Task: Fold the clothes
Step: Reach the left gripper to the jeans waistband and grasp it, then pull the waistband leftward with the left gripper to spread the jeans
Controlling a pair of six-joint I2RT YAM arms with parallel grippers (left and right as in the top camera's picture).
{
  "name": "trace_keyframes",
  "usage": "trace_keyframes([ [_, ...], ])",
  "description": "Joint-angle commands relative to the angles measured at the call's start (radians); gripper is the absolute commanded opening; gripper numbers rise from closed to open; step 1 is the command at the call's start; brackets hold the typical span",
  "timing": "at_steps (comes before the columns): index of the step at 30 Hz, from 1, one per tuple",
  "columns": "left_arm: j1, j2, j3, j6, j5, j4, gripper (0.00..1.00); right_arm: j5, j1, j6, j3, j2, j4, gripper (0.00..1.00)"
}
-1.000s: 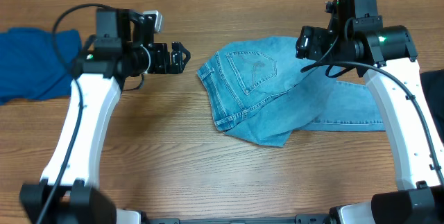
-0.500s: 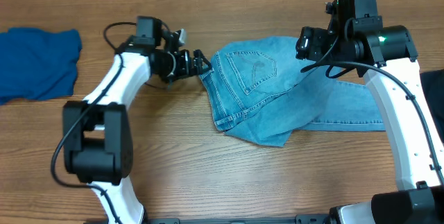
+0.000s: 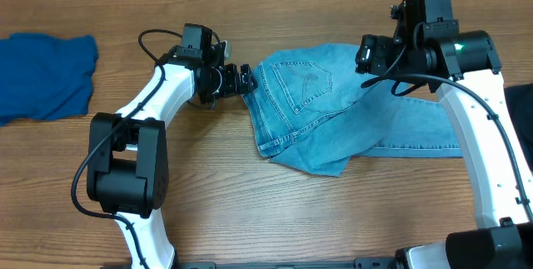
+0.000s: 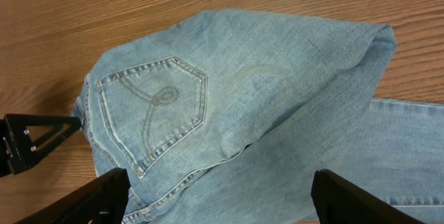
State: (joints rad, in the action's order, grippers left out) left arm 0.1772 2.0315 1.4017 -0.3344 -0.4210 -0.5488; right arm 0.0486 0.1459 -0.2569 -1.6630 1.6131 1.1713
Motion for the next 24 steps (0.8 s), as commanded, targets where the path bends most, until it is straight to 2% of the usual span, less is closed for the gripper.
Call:
trace_keyframes([
  [1,0.018,0.019,0.021,-0.003,0.054,0.029,1.0,0.006,0.005,0.003,-0.027,-0.019,-0.002,0.88],
  [9,0.055,0.057,0.021,-0.011,0.037,0.101,1.0,0.006,0.005,0.003,-0.027,-0.019,-0.001,0.87],
  [13,0.059,0.091,0.021,-0.011,0.002,0.101,0.93,0.006,0.005,0.003,-0.027,-0.019,0.0,0.87],
  [15,0.059,0.101,0.021,-0.011,0.003,0.109,0.83,0.006,0.005,0.003,-0.027,-0.019,0.003,0.87],
  [17,0.059,0.1,0.021,-0.011,0.002,0.132,0.69,0.006,0.005,0.003,-0.027,-0.019,0.006,0.87],
  [19,0.059,0.1,0.026,-0.011,0.0,0.161,0.51,0.006,0.005,0.003,-0.027,-0.019,0.009,0.87],
  [21,0.058,0.1,0.037,-0.011,-0.003,0.174,0.38,0.005,0.005,0.003,-0.027,-0.019,0.01,0.87],
  [23,0.058,0.1,0.073,-0.003,-0.02,0.16,0.16,0.005,0.005,0.003,-0.027,-0.019,0.01,0.87],
  [24,0.056,0.1,0.093,-0.002,-0.019,0.14,0.09,0.005,0.005,0.003,-0.027,-0.019,0.01,0.88],
])
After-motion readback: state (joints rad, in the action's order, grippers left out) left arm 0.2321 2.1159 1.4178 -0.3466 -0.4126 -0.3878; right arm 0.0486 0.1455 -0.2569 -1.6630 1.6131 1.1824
